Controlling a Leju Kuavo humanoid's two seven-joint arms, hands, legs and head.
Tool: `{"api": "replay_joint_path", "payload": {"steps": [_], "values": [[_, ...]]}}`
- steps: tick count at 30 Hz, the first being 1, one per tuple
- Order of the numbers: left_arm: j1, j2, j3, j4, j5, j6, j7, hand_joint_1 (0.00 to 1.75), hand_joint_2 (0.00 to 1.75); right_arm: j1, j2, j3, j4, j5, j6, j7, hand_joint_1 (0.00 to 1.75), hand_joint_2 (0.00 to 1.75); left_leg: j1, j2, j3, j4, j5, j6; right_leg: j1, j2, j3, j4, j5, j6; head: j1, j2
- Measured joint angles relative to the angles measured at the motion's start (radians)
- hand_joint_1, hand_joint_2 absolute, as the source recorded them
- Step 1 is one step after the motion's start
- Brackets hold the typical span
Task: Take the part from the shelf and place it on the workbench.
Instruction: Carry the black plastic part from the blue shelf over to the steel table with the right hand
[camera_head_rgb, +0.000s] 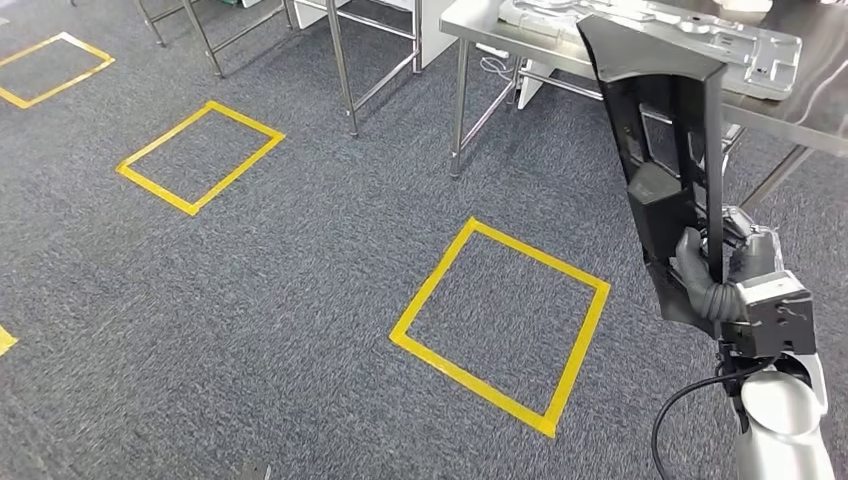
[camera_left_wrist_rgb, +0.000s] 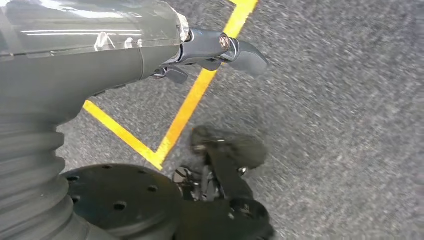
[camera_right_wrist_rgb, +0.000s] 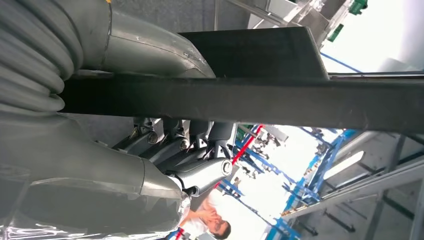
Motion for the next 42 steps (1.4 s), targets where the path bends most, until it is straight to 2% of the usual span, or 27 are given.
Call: {"api": "replay_joint_path", "payload": {"steps": [1, 2, 6, 8, 10, 12, 13, 14, 15, 17, 18, 20, 21, 23, 25, 26, 27, 28, 29, 31, 32, 33, 36, 37, 39, 41, 42], "values": [[0.001, 0.001, 0.0, 0.0, 0.0, 0.0, 0.0, 0.0, 1.75, -0.009, -0.004, 0.007, 0.008, 0.006, -0.002, 0.004, 1.75, 1.75, -0.002, -0.001, 0.022, -0.053, 0.02, 0.005, 0.001, 0.001, 0.008, 0.0, -0.01, 0.005, 0.0, 0.0], [0.001, 0.001, 0.0, 0.001, 0.0, -0.001, 0.0, 0.0, 1.75, -0.018, -0.008, 0.014, 0.014, 0.017, -0.004, 0.013, 1.75, 1.75, -0.004, -0.002, 0.035, -0.08, 0.02, 0.009, 0.002, 0.001, 0.012, -0.001, -0.016, 0.01, 0.0, 0.0], [-0.002, 0.002, -0.001, 0.001, 0.001, -0.006, -0.001, 0.0, 1.75, -0.045, -0.025, 0.036, 0.045, 0.09, -0.031, 0.087, 1.75, 1.75, -0.002, -0.005, 0.068, -0.119, -0.009, 0.029, -0.002, 0.001, 0.001, 0.03, -0.011, 0.034, 0.0, 0.0], [-0.002, 0.002, -0.001, 0.001, 0.001, -0.008, -0.001, 0.0, 1.75, -0.064, -0.031, 0.042, 0.06, 0.122, -0.051, 0.112, 1.75, 1.75, 0.001, -0.006, 0.089, -0.134, -0.015, 0.035, -0.005, 0.0, -0.057, 0.121, -0.024, 0.042, 0.0, 0.0], [-0.002, 0.002, -0.001, 0.001, 0.001, -0.009, -0.001, 0.0, 1.75, -0.075, -0.036, 0.044, 0.072, 0.15, -0.076, 0.132, 1.75, 1.75, 0.002, -0.008, 0.107, -0.138, -0.029, 0.038, -0.006, 0.0, -0.147, 0.234, -0.061, 0.048, 0.0, 0.0], [0.0, 0.002, -0.002, 0.001, 0.001, -0.01, 0.0, 0.0, 1.75, -0.077, -0.041, 0.046, 0.085, 0.173, -0.101, 0.151, 1.75, 1.75, 0.003, -0.011, 0.133, -0.138, -0.05, 0.036, -0.009, 0.0, -0.208, 0.273, -0.078, 0.052, 0.0, 0.0], [0.002, 0.002, -0.002, 0.001, 0.0, -0.01, 0.001, 0.0, 1.75, -0.077, -0.043, 0.047, 0.091, 0.179, -0.114, 0.16, 1.75, 1.75, 0.003, -0.012, 0.149, -0.138, -0.062, 0.034, -0.012, -0.001, -0.218, 0.249, -0.059, 0.053, 0.0, 0.0], [0.003, 0.002, -0.002, 0.001, 0.0, -0.01, 0.001, 0.0, 1.75, -0.078, -0.048, 0.048, 0.095, 0.182, -0.129, 0.168, 1.75, 1.75, 0.003, -0.013, 0.167, -0.138, -0.076, 0.031, -0.014, -0.002, -0.216, 0.198, -0.016, 0.054, 0.0, 0.0], [0.004, 0.002, -0.002, 0.002, 0.0, -0.01, 0.002, 0.0, 1.75, -0.078, -0.054, 0.048, 0.099, 0.178, -0.144, 0.174, 1.75, 1.75, 0.003, -0.014, 0.182, -0.138, -0.089, 0.027, -0.016, -0.006, -0.211, 0.135, 0.047, 0.053, 0.0, 0.0], [0.004, 0.002, -0.002, 0.002, 0.0, -0.011, 0.004, 0.0, 1.75, -0.078, -0.066, 0.047, 0.106, 0.153, -0.162, 0.174, 1.75, 1.75, 0.003, -0.016, 0.202, -0.138, -0.112, 0.015, -0.01, -0.014, -0.2, 0.047, 0.13, 0.043, 0.001, 0.0], [0.004, 0.002, -0.002, 0.003, 0.0, -0.012, 0.005, 0.0, 1.75, -0.076, -0.072, 0.047, 0.107, 0.136, -0.165, 0.166, 1.75, 1.75, 0.002, -0.015, 0.21, -0.138, -0.12, 0.008, -0.006, -0.014, -0.198, 0.031, 0.144, 0.034, 0.002, 0.0], [0.0, 0.002, -0.003, 0.003, 0.0, -0.013, 0.006, 0.0, 1.75, -0.072, -0.082, 0.046, 0.101, 0.104, -0.166, 0.139, 1.75, 1.75, 0.002, -0.013, 0.216, -0.133, -0.123, -0.005, -0.002, -0.007, -0.185, 0.029, 0.13, 0.013, 0.004, 0.0], [-0.002, 0.002, -0.003, 0.003, 0.0, -0.013, 0.005, 0.0, 1.75, -0.071, -0.086, 0.046, 0.096, 0.094, -0.167, 0.127, 1.75, 1.75, 0.003, -0.011, 0.214, -0.113, -0.12, -0.01, -0.003, -0.004, -0.174, 0.025, 0.122, 0.005, 0.004, 0.0], [-0.004, 0.002, -0.003, 0.003, 0.0, -0.014, 0.004, 0.0, 1.75, -0.071, -0.092, 0.046, 0.085, 0.084, -0.169, 0.111, 1.75, 1.75, 0.005, -0.011, 0.164, -0.014, -0.123, -0.017, -0.005, -0.002, -0.145, 0.018, 0.105, -0.009, 0.003, 0.0], [-0.005, 0.002, -0.003, 0.003, 0.0, -0.014, 0.004, 0.0, 1.75, -0.068, -0.095, 0.046, 0.082, 0.08, -0.17, 0.107, 1.75, 1.75, 0.006, -0.01, 0.074, 0.118, -0.167, -0.021, -0.002, 0.001, -0.12, 0.016, 0.084, -0.017, 0.003, 0.0], [-0.005, 0.002, -0.003, 0.003, 0.0, -0.014, 0.004, 0.0, 1.75, -0.066, -0.095, 0.046, 0.082, 0.079, -0.17, 0.106, 1.75, 1.75, 0.005, -0.01, 0.033, 0.161, -0.198, -0.02, 0.0, 0.002, -0.107, 0.016, 0.073, -0.018, 0.003, 0.0], [-0.004, 0.002, -0.003, 0.003, 0.0, -0.014, 0.004, 0.0, 1.75, -0.063, -0.096, 0.046, 0.082, 0.079, -0.17, 0.106, 1.75, 1.75, 0.004, -0.01, 0.004, 0.174, -0.217, -0.018, 0.003, 0.005, -0.092, 0.016, 0.061, -0.02, 0.003, 0.0], [-0.002, 0.002, -0.003, 0.003, 0.0, -0.014, 0.004, 0.0, 1.75, -0.061, -0.096, 0.046, 0.081, 0.079, -0.17, 0.106, 1.75, 1.75, 0.002, -0.01, -0.01, 0.156, -0.215, -0.013, 0.005, 0.007, -0.077, 0.016, 0.05, -0.021, 0.003, 0.0], [0.001, 0.002, -0.003, 0.003, 0.0, -0.014, 0.005, 0.0, 1.75, -0.06, -0.096, 0.046, 0.081, 0.078, -0.17, 0.106, 1.75, 1.75, -0.002, -0.011, -0.012, 0.109, -0.186, -0.005, 0.008, 0.009, -0.061, 0.016, 0.038, -0.021, 0.003, 0.0], [0.006, 0.006, -0.003, 0.004, 0.0, -0.014, 0.005, 0.0, 1.75, -0.057, -0.097, 0.046, 0.082, 0.077, -0.17, 0.105, 1.75, 1.75, -0.017, -0.014, -0.001, -0.02, -0.063, 0.019, 0.012, 0.013, -0.035, 0.015, 0.015, -0.02, 0.003, 0.0], [0.007, 0.008, -0.003, 0.005, 0.0, -0.014, 0.005, 0.0, 1.75, -0.055, -0.097, 0.046, 0.082, 0.076, -0.171, 0.104, 1.75, 1.75, -0.023, -0.016, 0.006, -0.067, -0.014, 0.029, 0.014, 0.015, -0.027, 0.014, 0.005, -0.016, 0.003, 0.0], [0.007, 0.01, -0.003, 0.006, 0.0, -0.014, 0.004, 0.0, 1.75, -0.052, -0.098, 0.047, 0.082, 0.074, -0.172, 0.102, 1.75, 1.75, -0.028, -0.018, 0.011, -0.096, 0.018, 0.037, 0.013, 0.016, -0.02, 0.012, -0.001, -0.012, 0.003, 0.0], [0.004, 0.009, -0.003, 0.006, 0.001, -0.013, 0.004, 0.0, 1.75, -0.052, -0.104, 0.048, 0.071, 0.071, -0.176, 0.094, 1.75, 1.75, -0.028, -0.017, 0.039, -0.125, 0.02, 0.048, 0.013, 0.017, -0.013, 0.025, 0.001, 0.004, 0.003, 0.0], [0.003, 0.008, -0.003, 0.006, 0.001, -0.013, 0.004, 0.0, 1.75, -0.056, -0.108, 0.048, 0.066, 0.071, -0.179, 0.092, 1.75, 1.75, -0.025, -0.016, 0.053, -0.137, 0.019, 0.051, 0.013, 0.014, -0.026, 0.052, 0.004, 0.008, 0.003, 0.0], [0.001, 0.007, -0.003, 0.006, 0.001, -0.013, 0.003, 0.0, 1.75, -0.064, -0.112, 0.048, 0.058, 0.086, -0.196, 0.095, 1.75, 1.75, -0.019, -0.016, 0.08, -0.155, 0.011, 0.054, 0.009, 0.009, -0.089, 0.153, -0.011, 0.018, 0.003, 0.0], [0.0, 0.006, -0.003, 0.006, 0.001, -0.014, 0.004, 0.0, 1.75, -0.065, -0.114, 0.048, 0.055, 0.116, -0.229, 0.109, 1.75, 1.75, -0.013, -0.017, 0.103, -0.16, -0.006, 0.052, 0.0, 0.008, -0.169, 0.253, -0.062, 0.033, 0.003, 0.0], [0.001, 0.005, -0.004, 0.006, 0.001, -0.014, 0.005, 0.0, 1.75, -0.064, -0.114, 0.048, 0.053, 0.131, -0.244, 0.118, 1.75, 1.75, -0.011, -0.018, 0.117, -0.16, -0.017, 0.05, -0.006, 0.007, -0.197, 0.271, -0.083, 0.041, 0.003, 0.0]]}}
